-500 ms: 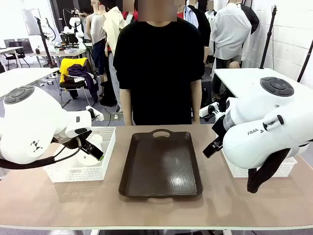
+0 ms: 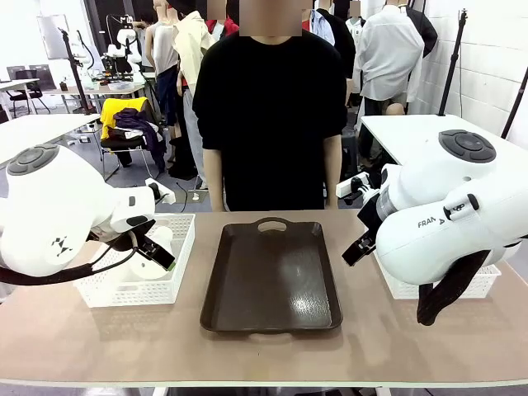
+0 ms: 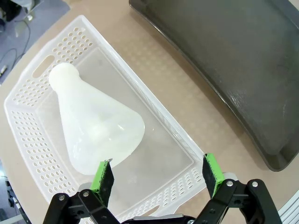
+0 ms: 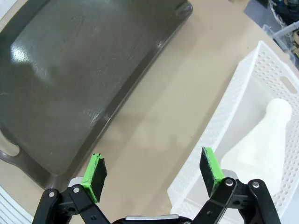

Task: Prepare the laboratory tools.
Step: Pick up the Big flask that the person points to.

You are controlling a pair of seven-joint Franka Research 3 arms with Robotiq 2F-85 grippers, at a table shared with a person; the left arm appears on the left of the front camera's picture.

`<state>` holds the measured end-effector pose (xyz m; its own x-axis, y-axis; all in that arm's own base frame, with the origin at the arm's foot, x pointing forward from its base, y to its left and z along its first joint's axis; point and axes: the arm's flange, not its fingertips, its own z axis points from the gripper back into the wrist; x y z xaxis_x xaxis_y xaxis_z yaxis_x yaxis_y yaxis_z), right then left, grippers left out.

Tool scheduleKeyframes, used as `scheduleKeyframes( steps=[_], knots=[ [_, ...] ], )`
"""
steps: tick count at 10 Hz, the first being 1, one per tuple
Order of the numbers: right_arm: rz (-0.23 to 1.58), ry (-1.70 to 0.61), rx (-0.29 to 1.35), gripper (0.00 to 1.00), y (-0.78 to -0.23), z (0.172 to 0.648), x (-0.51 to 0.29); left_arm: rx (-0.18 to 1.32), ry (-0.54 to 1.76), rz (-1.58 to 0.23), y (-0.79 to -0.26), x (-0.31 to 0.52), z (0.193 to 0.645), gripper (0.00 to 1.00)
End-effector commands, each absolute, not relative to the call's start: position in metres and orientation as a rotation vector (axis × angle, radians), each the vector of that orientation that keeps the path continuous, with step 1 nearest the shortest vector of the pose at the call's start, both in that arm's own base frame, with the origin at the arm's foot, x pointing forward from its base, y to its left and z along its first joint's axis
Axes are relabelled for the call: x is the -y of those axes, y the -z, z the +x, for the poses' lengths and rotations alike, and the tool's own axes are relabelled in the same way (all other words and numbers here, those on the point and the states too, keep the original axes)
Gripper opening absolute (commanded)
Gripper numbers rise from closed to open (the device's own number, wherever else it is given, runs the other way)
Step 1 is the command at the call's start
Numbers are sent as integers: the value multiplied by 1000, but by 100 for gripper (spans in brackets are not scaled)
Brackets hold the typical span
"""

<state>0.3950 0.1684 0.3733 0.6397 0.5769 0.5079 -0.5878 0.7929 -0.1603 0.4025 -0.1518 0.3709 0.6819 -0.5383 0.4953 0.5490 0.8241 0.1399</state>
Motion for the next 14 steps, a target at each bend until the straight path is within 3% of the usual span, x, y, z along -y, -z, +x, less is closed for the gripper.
scheduleKeyframes(
  steps=[1,10,14],
  knots=[
    [21,-664,572,100,-373,395,-168,549,607,-21,-371,151,403,100],
    [20,-664,572,100,-373,395,-168,588,588,-27,-382,152,401,100],
    [302,-604,535,100,-434,399,-128,676,509,-175,-455,137,394,100]
  ],
)
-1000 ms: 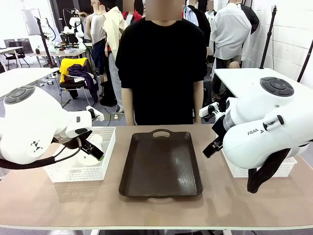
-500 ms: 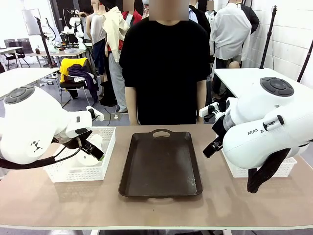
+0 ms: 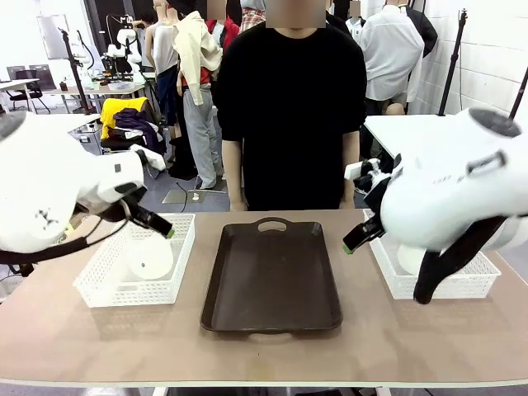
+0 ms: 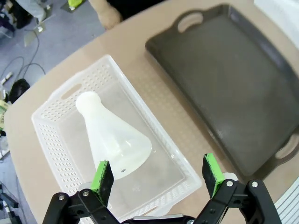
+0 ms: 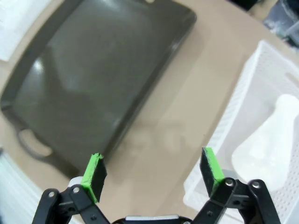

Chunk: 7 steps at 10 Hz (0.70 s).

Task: Prepare the laboratory tools.
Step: Pick up the Big flask that the person points to.

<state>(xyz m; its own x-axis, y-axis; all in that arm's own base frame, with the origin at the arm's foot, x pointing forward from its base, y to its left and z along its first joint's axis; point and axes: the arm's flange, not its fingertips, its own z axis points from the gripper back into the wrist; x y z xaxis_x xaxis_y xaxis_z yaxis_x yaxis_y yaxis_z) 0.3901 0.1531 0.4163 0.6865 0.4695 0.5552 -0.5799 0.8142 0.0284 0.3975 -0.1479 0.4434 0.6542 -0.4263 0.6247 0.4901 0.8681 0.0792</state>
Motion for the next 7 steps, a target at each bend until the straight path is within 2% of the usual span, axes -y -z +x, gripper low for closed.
scheduleKeyframes(
  steps=[1,3,5,7],
  knots=[
    [418,-582,503,100,-451,401,-118,666,467,-315,-471,126,390,100],
    [565,-504,455,100,-468,417,-86,691,374,-603,-491,101,396,100],
    [760,-425,386,100,-461,445,-49,659,258,-879,-484,68,412,100],
    [919,-370,290,100,-445,451,-24,625,174,-1026,-480,48,404,100]
  ],
)
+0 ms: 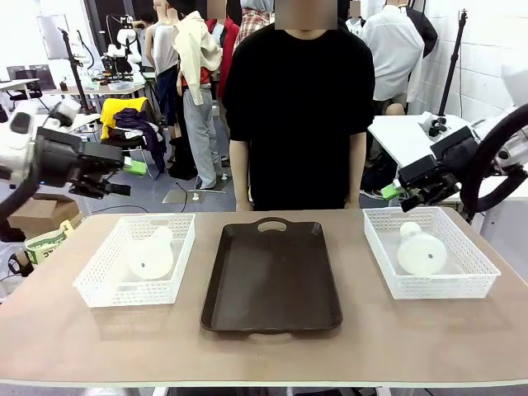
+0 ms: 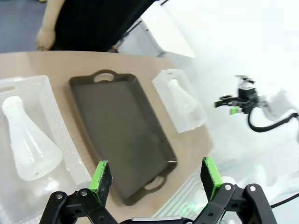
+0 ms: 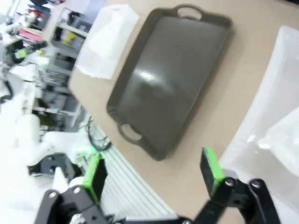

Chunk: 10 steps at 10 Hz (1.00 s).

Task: Prepare the laboratory tools.
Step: Pick up the Big flask that the person points to.

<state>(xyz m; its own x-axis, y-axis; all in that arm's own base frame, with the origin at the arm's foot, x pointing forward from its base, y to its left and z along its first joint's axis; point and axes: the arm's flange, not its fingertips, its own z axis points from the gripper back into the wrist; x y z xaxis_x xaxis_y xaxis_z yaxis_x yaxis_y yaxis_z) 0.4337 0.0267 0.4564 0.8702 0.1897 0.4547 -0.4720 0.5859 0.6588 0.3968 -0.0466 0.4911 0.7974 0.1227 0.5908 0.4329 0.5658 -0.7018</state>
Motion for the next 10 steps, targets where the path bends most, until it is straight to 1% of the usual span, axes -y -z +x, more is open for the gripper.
scheduleKeyframes(
  steps=[1,3,5,7,9,10],
  knots=[
    [970,-355,289,100,-439,448,-14,589,145,-1090,-478,37,400,100],
    [1061,-307,319,100,-431,440,9,529,87,-1174,-472,14,396,100],
    [1111,-257,341,100,-424,427,25,473,57,-1251,-467,-5,387,100],
    [1165,-206,341,100,-421,416,37,448,51,-1281,-454,-19,383,100],
    [1227,-207,349,100,-423,415,42,367,39,-1310,-434,-36,379,100],
    [1226,-209,346,100,-424,416,44,337,36,-1330,-427,-40,375,100]
  ],
)
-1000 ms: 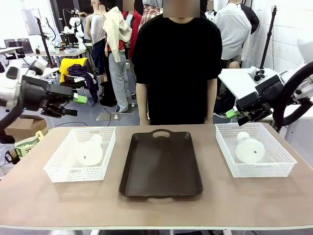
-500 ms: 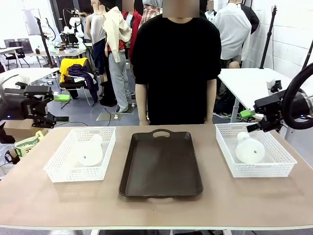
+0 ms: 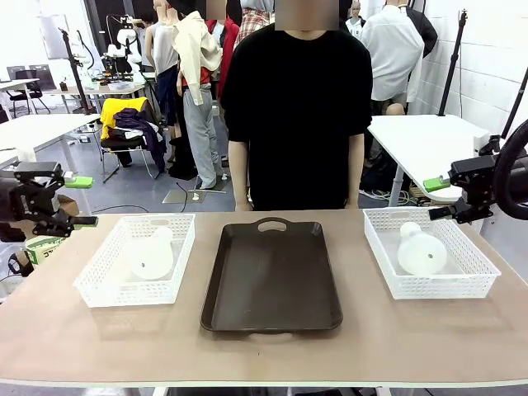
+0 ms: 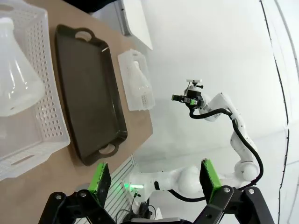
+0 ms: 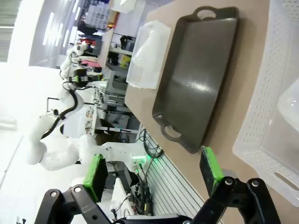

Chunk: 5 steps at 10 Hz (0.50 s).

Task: Prepare the laboratory tools.
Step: Pick up the Big flask that the person points to.

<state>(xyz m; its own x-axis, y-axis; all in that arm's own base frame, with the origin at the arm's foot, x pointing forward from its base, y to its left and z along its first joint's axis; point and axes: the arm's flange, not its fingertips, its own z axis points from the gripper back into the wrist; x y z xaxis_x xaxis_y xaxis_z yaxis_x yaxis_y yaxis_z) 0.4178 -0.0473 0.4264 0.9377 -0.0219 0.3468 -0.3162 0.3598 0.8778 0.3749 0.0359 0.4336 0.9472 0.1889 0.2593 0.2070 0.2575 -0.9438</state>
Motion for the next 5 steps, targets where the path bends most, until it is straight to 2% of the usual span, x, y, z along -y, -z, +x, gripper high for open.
scheduleKeyframes(
  steps=[1,5],
  knots=[
    [1220,-215,334,100,-425,416,42,326,53,-1355,-423,-41,372,100],
    [1234,-239,327,100,-423,416,36,312,97,-1384,-422,-32,368,100]
  ],
)
